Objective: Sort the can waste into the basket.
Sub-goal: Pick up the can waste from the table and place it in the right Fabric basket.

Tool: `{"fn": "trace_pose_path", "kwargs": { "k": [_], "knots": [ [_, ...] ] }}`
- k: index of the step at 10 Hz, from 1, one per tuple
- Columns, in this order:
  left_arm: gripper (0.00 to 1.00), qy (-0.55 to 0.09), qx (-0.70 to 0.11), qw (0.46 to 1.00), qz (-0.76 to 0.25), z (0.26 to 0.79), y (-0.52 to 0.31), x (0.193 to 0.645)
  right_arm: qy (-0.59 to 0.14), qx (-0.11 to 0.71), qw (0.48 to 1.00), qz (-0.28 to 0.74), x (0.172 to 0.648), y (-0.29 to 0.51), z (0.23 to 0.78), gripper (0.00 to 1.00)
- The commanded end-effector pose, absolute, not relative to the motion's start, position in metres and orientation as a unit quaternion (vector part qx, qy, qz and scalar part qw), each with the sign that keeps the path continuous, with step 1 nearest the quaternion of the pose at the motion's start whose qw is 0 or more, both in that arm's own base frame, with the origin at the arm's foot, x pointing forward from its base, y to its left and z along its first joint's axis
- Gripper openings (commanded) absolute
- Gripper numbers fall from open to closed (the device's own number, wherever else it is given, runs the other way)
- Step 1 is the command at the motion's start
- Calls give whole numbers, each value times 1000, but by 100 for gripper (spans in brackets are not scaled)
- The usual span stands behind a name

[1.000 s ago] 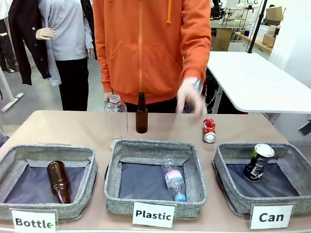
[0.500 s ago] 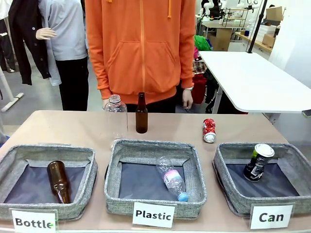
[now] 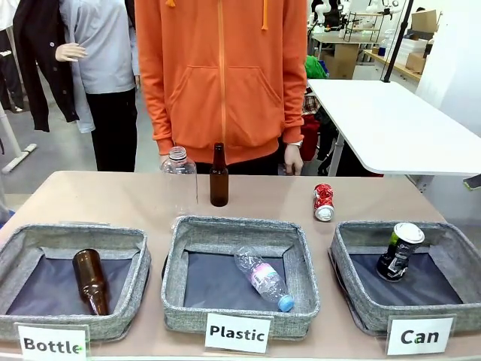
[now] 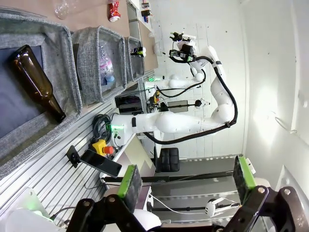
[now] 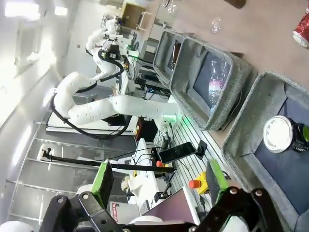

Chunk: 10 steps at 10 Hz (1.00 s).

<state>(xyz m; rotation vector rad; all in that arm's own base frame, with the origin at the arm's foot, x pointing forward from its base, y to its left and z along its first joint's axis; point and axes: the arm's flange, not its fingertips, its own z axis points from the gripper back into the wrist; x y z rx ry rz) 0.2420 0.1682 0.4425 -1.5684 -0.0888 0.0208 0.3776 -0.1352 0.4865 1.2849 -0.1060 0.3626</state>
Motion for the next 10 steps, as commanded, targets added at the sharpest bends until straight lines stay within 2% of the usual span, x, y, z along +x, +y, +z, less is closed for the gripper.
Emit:
{"fn": "trace_pose_path", "kwargs": {
  "k": [1,10],
  "knots": [
    [100,-46,-712,701,4,444,169,242,-51,593,784,175,374,-140,488,100],
    [100,-46,-712,701,4,444,169,242,-52,595,785,165,377,-138,486,100]
  ]
}}
